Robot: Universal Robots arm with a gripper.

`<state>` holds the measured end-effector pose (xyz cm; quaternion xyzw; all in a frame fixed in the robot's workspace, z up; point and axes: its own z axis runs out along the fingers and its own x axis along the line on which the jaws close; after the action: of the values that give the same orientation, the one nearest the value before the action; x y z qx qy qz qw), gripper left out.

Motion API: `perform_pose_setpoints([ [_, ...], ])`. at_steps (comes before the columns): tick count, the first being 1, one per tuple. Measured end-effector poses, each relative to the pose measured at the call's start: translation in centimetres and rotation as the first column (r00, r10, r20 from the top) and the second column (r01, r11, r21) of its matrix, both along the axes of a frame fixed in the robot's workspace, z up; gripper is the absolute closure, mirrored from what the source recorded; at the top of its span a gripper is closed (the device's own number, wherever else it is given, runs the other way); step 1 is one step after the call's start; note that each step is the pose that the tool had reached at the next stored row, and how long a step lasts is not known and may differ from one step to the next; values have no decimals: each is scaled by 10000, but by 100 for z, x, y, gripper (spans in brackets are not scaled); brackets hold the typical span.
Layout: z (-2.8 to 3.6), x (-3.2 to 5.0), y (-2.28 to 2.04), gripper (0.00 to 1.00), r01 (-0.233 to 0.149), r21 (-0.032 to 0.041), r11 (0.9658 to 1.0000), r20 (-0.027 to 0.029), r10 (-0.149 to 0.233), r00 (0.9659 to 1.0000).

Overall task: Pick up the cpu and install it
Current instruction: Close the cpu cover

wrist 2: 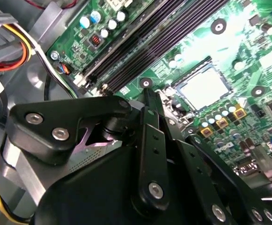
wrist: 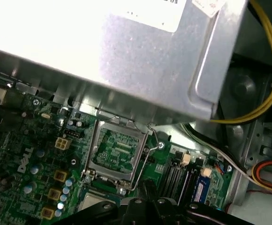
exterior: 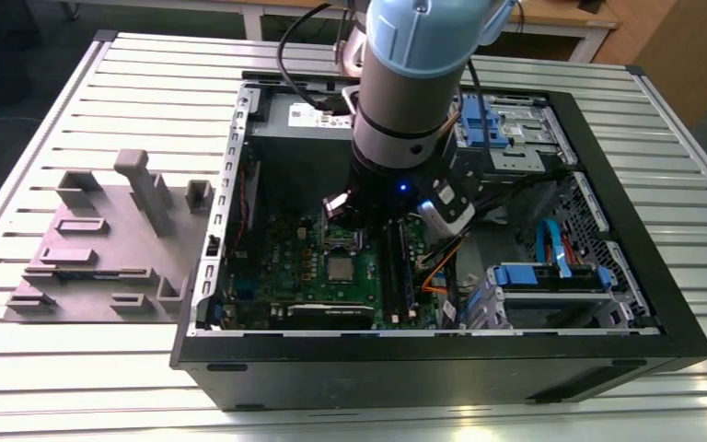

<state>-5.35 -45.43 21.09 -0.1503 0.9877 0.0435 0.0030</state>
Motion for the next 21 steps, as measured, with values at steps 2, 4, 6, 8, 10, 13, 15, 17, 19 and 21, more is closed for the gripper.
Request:
perform_pose_setpoints([
  [2, -19, 0, 44, 90, -11, 23, 10000, 0, 11, 10000],
  [4, -44, 1, 58, 90, -16, 55, 10000, 2, 16, 10000],
  [6, -79, -3, 63, 90, -15, 70, 10000, 1, 15, 10000],
  [8, -96, -7, 68, 90, -15, 87, 10000, 1, 14, 10000],
  [10, -96, -7, 68, 90, -16, 91, 10000, 1, 16, 10000],
  [13, -96, -8, 68, 90, -15, 129, 9999, 2, 15, 10000],
  [15, -97, -7, 73, 90, -17, 133, 9999, 2, 17, 10000],
  [17, -97, -7, 79, 90, -17, 135, 9999, 2, 17, 10000],
  [19, -97, -8, 83, 90, -16, 135, 9999, 2, 16, 10000],
  [21, -97, -13, 85, 90, -14, 138, 9999, 1, 14, 10000],
])
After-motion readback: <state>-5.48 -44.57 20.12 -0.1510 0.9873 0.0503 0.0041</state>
